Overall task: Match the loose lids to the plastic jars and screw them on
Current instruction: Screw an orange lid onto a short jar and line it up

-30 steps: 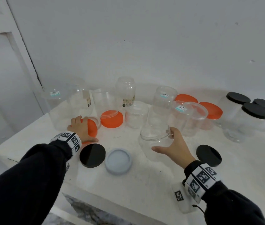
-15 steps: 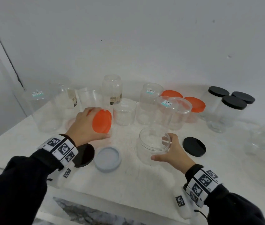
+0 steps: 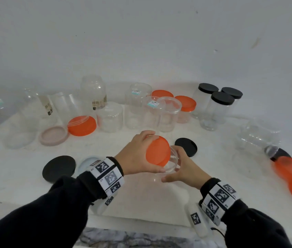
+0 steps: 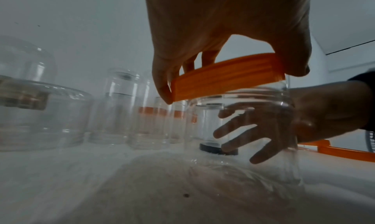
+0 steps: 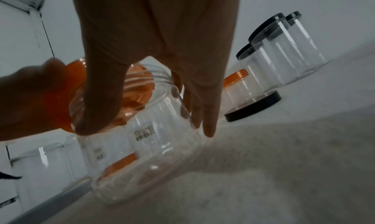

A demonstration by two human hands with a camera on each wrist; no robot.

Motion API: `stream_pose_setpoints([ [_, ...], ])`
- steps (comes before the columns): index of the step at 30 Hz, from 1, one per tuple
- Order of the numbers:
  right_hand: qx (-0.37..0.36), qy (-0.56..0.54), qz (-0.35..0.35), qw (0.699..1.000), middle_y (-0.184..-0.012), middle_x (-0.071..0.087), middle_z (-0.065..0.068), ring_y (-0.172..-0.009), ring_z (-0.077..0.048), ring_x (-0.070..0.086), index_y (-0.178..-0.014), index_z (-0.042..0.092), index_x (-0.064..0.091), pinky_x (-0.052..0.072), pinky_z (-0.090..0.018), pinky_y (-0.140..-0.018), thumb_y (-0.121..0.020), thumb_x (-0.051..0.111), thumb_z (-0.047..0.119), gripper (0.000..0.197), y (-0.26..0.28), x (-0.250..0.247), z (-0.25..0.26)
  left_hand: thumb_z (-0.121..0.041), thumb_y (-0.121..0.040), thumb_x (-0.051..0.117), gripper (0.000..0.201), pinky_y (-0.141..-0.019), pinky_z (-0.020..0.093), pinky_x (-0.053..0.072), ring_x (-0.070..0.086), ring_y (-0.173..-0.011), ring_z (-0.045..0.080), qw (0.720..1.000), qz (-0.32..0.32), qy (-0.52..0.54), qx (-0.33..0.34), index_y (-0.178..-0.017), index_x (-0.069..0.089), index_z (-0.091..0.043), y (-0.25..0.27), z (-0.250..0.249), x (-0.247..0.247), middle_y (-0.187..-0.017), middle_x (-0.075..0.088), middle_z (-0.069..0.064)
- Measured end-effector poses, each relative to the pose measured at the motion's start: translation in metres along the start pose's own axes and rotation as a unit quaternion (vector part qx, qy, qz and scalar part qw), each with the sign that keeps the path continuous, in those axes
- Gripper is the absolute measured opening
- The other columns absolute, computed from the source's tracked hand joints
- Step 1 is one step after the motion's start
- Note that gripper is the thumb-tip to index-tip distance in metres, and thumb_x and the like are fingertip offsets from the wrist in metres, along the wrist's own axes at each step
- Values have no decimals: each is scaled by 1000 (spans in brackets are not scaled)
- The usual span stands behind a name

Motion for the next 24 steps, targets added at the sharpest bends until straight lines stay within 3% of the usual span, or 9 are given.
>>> stream_pose_setpoints([
  [3, 0, 13, 10, 1000, -124, 48, 10, -119, -10, 48, -131, 28, 29, 47, -34, -98, -57, 88, 12, 97, 6, -10, -3, -72, -49, 65, 108, -107, 34, 32, 26, -127, 8, 1000, 7, -1, 10, -140, 33, -25, -8, -13, 16, -142, 23, -12],
  [7, 3, 2, 17, 1000, -124, 48, 10, -117, -5, 48, -133, 27, 29, 46, -33, -99, -59, 88, 10, 96, 11, -18, -10, -79, -44, 52, 111, -108, 36, 30, 24, -125, 5, 1000, -2, -4, 24, -140, 34, -26, -19, -26, 29, -142, 25, -14],
  [10, 1, 1, 22, 1000, -121, 50, 10, -116, -5, 49, -132, 26, 32, 48, -28, -93, -58, 88, 8, 94, 9, -26, -11, -78, -44, 53, 109, -107, 35, 30, 23, -121, 3, 1000, -8, -9, 26, -139, 36, -27, -26, -33, 33, -141, 26, -15],
  [16, -15, 9, 29, 999, -119, 49, 9, -112, -5, 50, -128, 26, 34, 49, -20, -81, -56, 88, 5, 92, 4, -34, -10, -81, -41, 44, 113, -105, 34, 27, 23, -127, 12, 994, 10, -99, 34, -139, 36, -26, -34, -42, 47, -143, 27, -11],
  [24, -35, 47, 31, 998, -116, 50, 11, -110, -6, 50, -124, 28, 34, 51, -30, -89, -52, 91, 14, 93, -3, -43, -11, -79, -41, 49, 110, -105, 32, 27, 23, -127, 12, 995, 7, -98, 25, -138, 36, -28, -43, -43, 51, -142, 27, -14],
])
Point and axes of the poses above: each hand's wrist, its own y-axis away from the middle knuckle, its own x-axis out of the palm, z = x × y, the point moved 10 cm from there along -y, towards the middle knuckle
